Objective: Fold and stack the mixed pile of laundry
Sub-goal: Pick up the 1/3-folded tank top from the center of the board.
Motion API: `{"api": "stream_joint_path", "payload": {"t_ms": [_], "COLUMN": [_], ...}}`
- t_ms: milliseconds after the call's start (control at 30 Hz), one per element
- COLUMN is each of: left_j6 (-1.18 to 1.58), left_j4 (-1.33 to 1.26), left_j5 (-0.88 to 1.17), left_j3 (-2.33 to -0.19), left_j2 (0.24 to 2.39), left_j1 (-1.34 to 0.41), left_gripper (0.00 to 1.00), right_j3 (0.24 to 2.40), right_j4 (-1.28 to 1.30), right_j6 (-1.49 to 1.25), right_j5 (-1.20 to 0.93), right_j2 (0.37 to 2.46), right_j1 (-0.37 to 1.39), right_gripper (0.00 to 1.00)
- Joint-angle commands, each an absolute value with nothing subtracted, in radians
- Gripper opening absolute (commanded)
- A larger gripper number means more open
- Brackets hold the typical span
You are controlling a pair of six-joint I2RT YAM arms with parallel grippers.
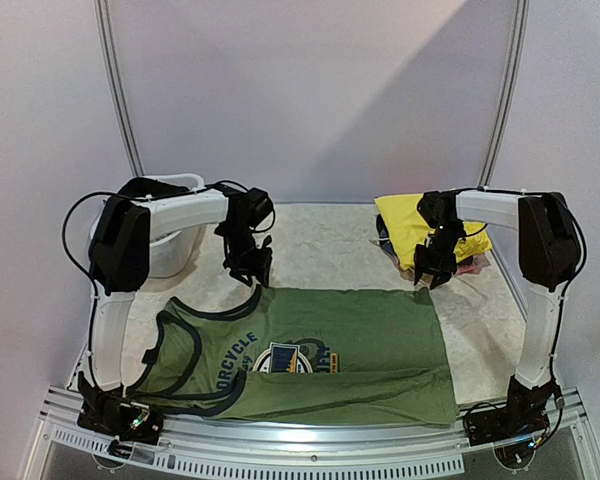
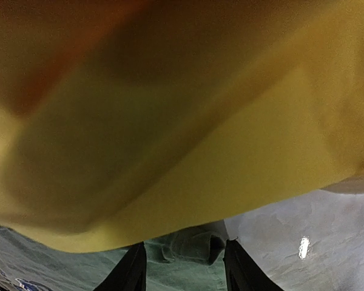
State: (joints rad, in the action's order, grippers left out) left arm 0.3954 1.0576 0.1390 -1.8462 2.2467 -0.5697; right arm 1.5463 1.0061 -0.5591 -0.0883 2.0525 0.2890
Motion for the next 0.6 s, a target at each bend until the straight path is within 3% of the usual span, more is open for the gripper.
{"api": "stream_joint_path", "payload": {"t_ms": [0,400,567], "left_j6": [0.367,0.35,0.356], "left_j4": [1.031,1.002,0.988], "left_j5": [0.151,0.184,0.203], "left_j3": [-1.827,-1.852,-1.856], "left_j2": [2.286,2.349,2.362], "left_j1": [-0.546,-0.534,-0.534], "left_gripper": [0.45,0.33,0.19], "right_j3": [1.529,1.536,1.537], "right_j4": [0.988,0.975,0.99], "right_j6": [-0.558,-0.561,-0.564], "right_j5": [-0.095,-0.107,-0.106], "right_j2": [2.089,2.135,2.126], "right_j1": [0.288,0.287,0.288], "right_gripper": [0.43,0.27,0.14]}}
